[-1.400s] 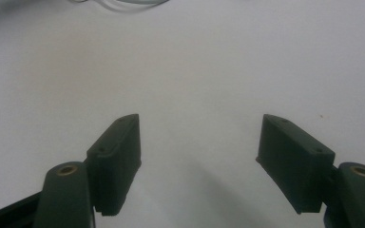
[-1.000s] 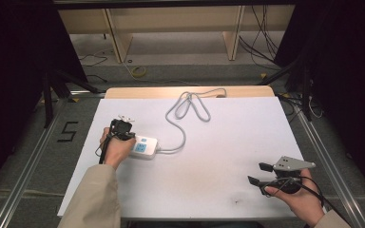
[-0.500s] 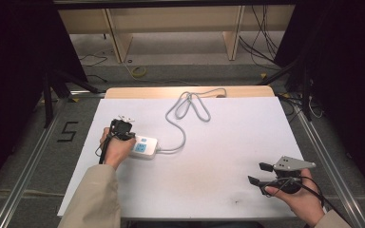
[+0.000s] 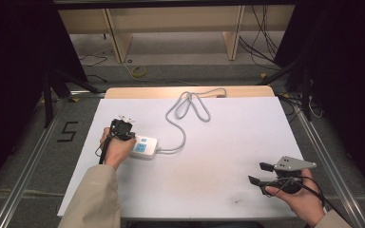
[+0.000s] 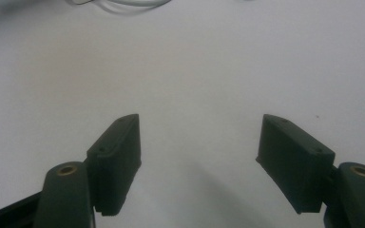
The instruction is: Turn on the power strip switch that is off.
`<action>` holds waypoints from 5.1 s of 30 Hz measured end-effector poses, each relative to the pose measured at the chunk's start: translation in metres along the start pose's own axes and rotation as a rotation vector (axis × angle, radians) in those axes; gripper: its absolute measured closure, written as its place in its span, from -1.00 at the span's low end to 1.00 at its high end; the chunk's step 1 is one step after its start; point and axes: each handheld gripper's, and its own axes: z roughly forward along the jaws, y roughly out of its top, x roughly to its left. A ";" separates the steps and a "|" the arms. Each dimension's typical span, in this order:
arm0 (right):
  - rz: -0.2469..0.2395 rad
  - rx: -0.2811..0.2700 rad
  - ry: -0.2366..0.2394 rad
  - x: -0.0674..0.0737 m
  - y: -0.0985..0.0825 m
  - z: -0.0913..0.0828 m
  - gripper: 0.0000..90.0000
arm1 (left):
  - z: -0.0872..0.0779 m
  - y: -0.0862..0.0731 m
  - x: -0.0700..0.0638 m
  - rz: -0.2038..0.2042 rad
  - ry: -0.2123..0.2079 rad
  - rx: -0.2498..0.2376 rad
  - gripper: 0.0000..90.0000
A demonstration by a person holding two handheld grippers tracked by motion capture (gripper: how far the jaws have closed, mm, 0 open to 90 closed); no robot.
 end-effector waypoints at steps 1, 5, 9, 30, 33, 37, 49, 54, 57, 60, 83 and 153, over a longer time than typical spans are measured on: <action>-0.001 0.000 0.000 0.000 0.000 0.000 -0.31 | 0.000 0.000 0.001 -0.001 -0.003 -0.001 1.00; -0.004 0.001 0.001 0.000 0.000 0.000 -0.31 | 0.000 -0.001 0.002 -0.001 -0.004 -0.003 1.00; -0.001 0.002 -0.001 0.000 0.000 0.000 -0.30 | -0.001 -0.001 0.002 0.004 -0.004 -0.003 1.00; -0.002 0.000 0.000 -0.001 0.000 0.000 -0.30 | -0.015 -0.001 0.007 -0.039 0.035 -0.088 0.35; -0.001 0.000 0.002 -0.001 0.000 0.000 -0.30 | -0.016 -0.001 0.008 -0.044 0.051 -0.097 0.18; -0.001 -0.001 0.000 -0.001 0.000 0.000 -0.30 | -0.016 -0.002 0.010 -0.078 0.034 -0.100 -0.01; 0.006 -0.002 -0.002 -0.001 -0.001 -0.002 -0.30 | -0.024 -0.004 0.005 -0.093 -0.038 -0.124 -0.28; 0.007 -0.003 -0.004 -0.002 -0.002 -0.002 -0.30 | -0.028 -0.005 0.001 -0.096 -0.053 -0.130 -0.30; 0.007 -0.002 -0.005 -0.002 -0.002 -0.002 -0.30 | -0.031 -0.005 -0.002 -0.085 -0.060 -0.134 -0.31; 0.006 -0.003 -0.004 -0.002 -0.002 -0.003 -0.30 | -0.034 -0.006 -0.004 -0.065 -0.071 -0.133 -0.32; 0.001 -0.004 -0.003 -0.002 -0.001 -0.003 -0.30 | -0.053 -0.015 -0.026 0.058 -0.099 -0.196 -0.35; 0.011 -0.010 -0.001 -0.003 0.000 0.000 -0.32 | -0.092 -0.090 -0.040 0.173 -0.162 -0.172 -0.46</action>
